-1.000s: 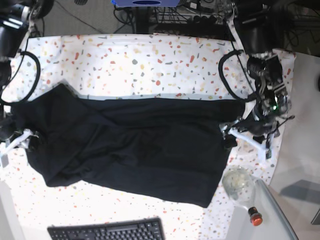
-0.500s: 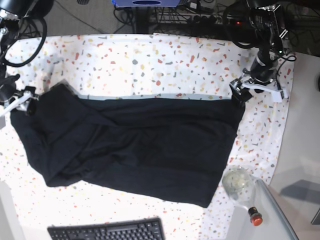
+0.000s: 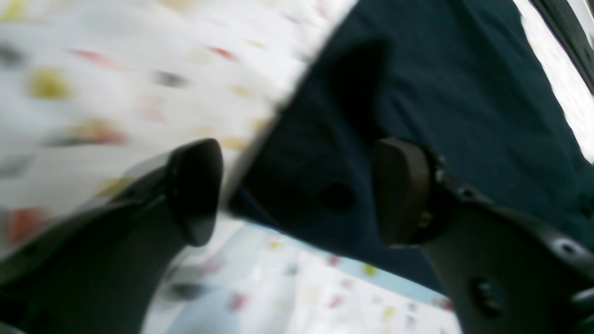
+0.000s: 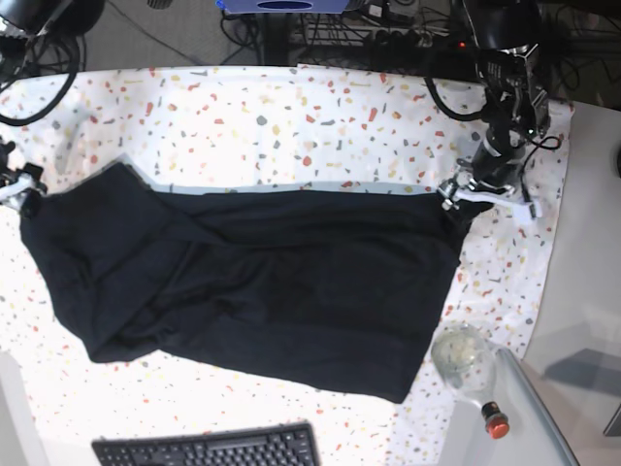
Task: Layout the t-shirt on the table in an organized manner, then fold the t-shirt properly
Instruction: 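Hold the shirt edge with both grippers and stretch it taut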
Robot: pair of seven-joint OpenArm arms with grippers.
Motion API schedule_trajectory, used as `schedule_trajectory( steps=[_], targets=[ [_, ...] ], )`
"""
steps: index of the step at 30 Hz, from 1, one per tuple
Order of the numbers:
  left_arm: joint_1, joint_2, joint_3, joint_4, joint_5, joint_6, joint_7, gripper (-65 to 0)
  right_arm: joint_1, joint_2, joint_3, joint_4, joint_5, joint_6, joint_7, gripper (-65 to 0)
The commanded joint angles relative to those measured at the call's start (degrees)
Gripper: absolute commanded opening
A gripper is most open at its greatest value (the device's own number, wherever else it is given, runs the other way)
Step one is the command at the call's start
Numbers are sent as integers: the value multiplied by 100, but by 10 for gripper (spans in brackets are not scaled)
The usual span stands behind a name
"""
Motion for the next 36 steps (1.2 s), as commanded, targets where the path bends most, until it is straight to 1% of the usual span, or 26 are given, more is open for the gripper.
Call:
schedule_trajectory(
  steps=[1, 3, 5, 7, 8, 12, 14, 15, 16, 18, 20, 22, 26, 29, 33, 36],
  targets=[
    [30, -13, 19, 8, -7, 11, 213, -270, 189, 117, 127, -216, 62, 12, 102, -281],
    [30, -13, 36, 8, -7, 11, 213, -375, 514, 170, 373, -920, 62, 21, 102, -281],
    [30, -13, 36, 8, -7, 11, 213, -495, 743, 311, 593, -1535, 62, 21, 111, -281],
    [30, -31, 36, 8, -7, 11, 222, -615, 918, 355, 725, -1975, 62, 21, 128, -281],
    [30, -39, 36, 8, -7, 11, 222, -650, 980, 363, 760, -2107, 62, 30, 128, -284],
    [30, -57, 19, 17, -7, 20, 240, -650, 927, 311, 733, -2010, 62, 30, -12, -287],
    [30, -92, 45, 17, -7, 20, 248, -650, 778, 117, 610, -1667, 62, 74, -426, -287],
    [30, -110, 45, 17, -7, 20, 248, -650, 707, 12, 540, -1403, 62, 188, -637, -285],
    [39, -110, 45, 17, 2, 20, 248, -650, 575, -146, 496, -1139, 70, 390, -821, -284],
    [39, -110, 45, 17, 2, 20, 240, -650, 417, -481, 461, -805, 62, 698, -935, -284],
    [39, -110, 45, 17, 2, 20, 248, -650, 382, -656, 452, -761, 26, 733, -918, -284],
    [30, -110, 54, 17, 2, 20, 248, -650, 400, -692, 426, -946, 26, 733, -918, -282],
    [30, -136, 54, 17, 2, 20, 257, -650, 444, -665, -111, -1139, 53, 760, -918, -279],
    [48, -136, 54, 17, 2, 20, 257, -650, 435, -665, -392, -1122, 62, 768, -953, -228],
    [92, -145, 54, 17, 2, 29, 257, -650, 417, -692, -392, -1069, 62, 1006, -953, -216],
    [92, -145, 54, 17, 2, 29, 257, -650, 426, -692, -392, -1096, 62, 1059, -918, -213]
  ],
)
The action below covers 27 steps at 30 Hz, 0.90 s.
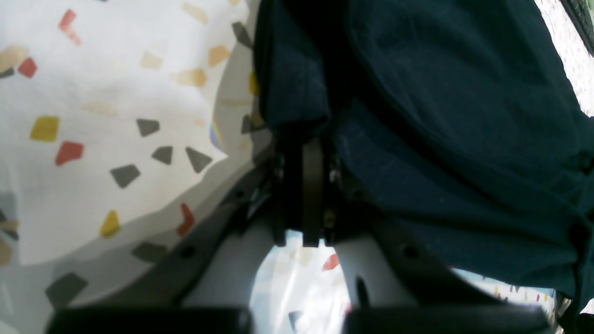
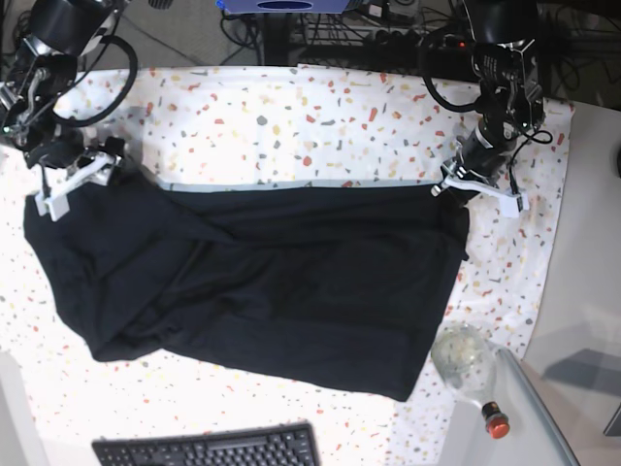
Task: Layout the t-shirt on the table in an organized manner, then fold the t-shirt properly
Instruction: 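Hold the shirt edge with both grippers and stretch it taut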
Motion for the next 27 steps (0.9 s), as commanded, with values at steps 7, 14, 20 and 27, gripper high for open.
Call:
schedule_trajectory(
  steps=[7, 14, 20, 27],
  targets=[
    [-7, -62, -7, 60, 34, 59, 12, -650, 118, 34, -14, 98, 110, 141, 92, -224],
    [-7, -62, -7, 60, 34, 59, 12, -650, 127, 34, -67, 151, 118, 158, 48, -650],
    [-7, -62, -7, 60, 34, 59, 12, -650, 391, 43, -75, 151, 118, 264, -84, -650],
    [-7, -62, -7, 60, 34, 59, 12, -650, 1076, 69, -93, 151, 57, 229, -559, -650]
  ],
)
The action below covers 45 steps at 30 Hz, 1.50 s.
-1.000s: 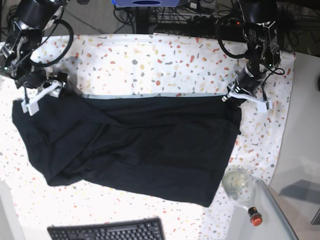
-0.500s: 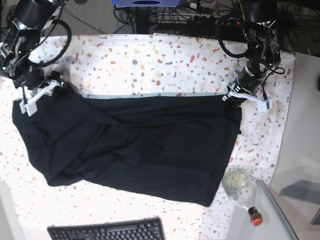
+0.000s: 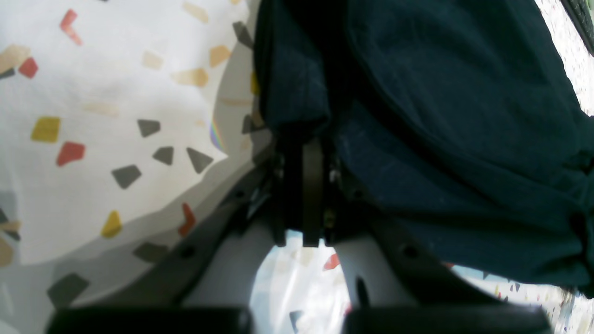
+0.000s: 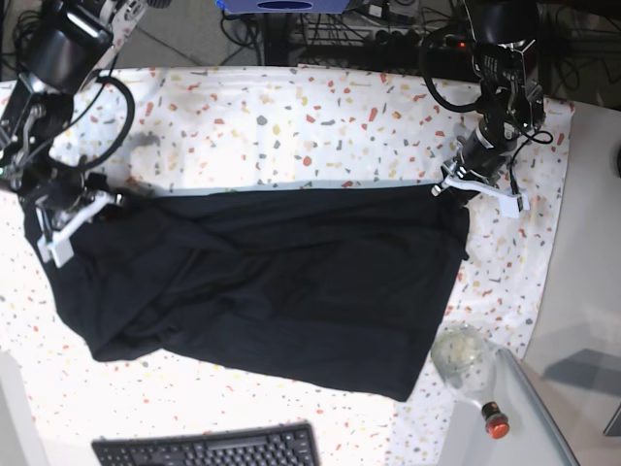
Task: Layout the t-shirt on the table in an organized manner, then fold the t-shirt properly
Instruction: 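Hold the shirt edge with both grippers and stretch it taut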
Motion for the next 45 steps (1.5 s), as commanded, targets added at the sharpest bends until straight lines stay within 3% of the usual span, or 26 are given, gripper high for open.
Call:
schedule_trajectory(
  steps=[1, 6, 10, 12, 17, 20, 21, 24, 26, 29, 32, 35, 45],
  targets=[
    [-7, -55, -14, 60, 37, 59, -5, -650, 231, 78, -34, 118, 125, 39, 69, -650],
    [-16, -47, -14, 78, 265, 59, -5, -650, 890, 403, -1010, -128, 125, -93, 104, -650],
    [-42, 15, -14, 113, 898, 59, -5, -650, 1277, 500, -1265, -410, 160, -920, 51, -650],
    [-33, 50, -14, 113, 933, 50, -23, -650, 1400, 500, -1317, -594, 160, -1183, 112, -650],
    [-33, 68, -14, 113, 951, 50, -14, -650, 1901, 544, -1731, -1473, 133, -1201, 403, -650],
    [-33, 68, -14, 113, 960, 50, -5, -650, 2104, 773, -2003, -1799, 133, -1210, 411, -647],
    [-33, 68, -14, 113, 960, 50, -5, -650, 2112, 825, -2021, -1799, 169, -1210, 411, -566],
    [-16, 50, -14, 113, 968, 50, -5, -650, 1866, 896, -1476, -1359, 248, -1201, 403, -297],
    [-7, 41, -23, 113, 968, 50, -5, -650, 1409, 878, -693, -682, 468, -1201, 403, -234],
    [-7, 41, -49, 113, 968, 50, -5, -650, 662, 562, 274, 232, 960, -1227, 411, -234],
    [-7, 41, -32, 113, 968, 50, -5, -650, 73, 175, 1294, 680, 1224, -1755, 420, -233],
    [-7, 41, -23, 113, 968, 50, -5, -650, -173, -19, 1839, 636, 1268, -1975, 543, -225],
    [2, -38, -23, 113, 977, 50, -5, -650, -129, -71, 1935, -893, 1232, -1983, 1888, -224]
  ],
)
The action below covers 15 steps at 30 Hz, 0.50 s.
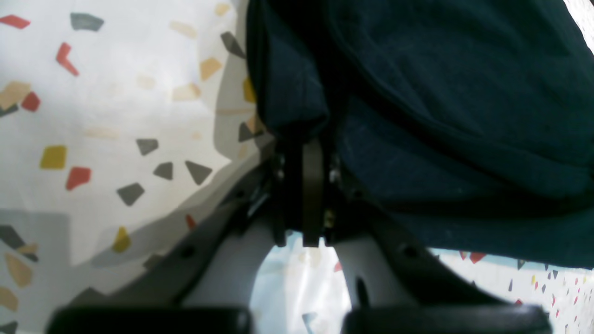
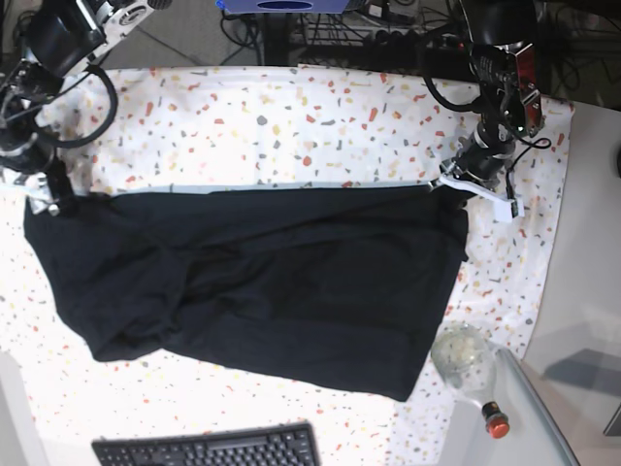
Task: Layout the t-shirt on the table in an organized manner, then fold the t-shirt properly
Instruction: 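Hold the shirt edge with both grippers and stretch it taut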
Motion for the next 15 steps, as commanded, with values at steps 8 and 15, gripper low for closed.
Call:
schedule_trajectory(
  steps=[8, 15],
  targets=[
    [70, -95, -21, 26, 136, 101, 104, -650, 320, 543, -3, -940, 65, 25, 955, -233],
    [79, -95, -12, 26, 136, 101, 104, -650, 487, 956, -3, -1758, 74, 25, 1298, -455]
  ],
)
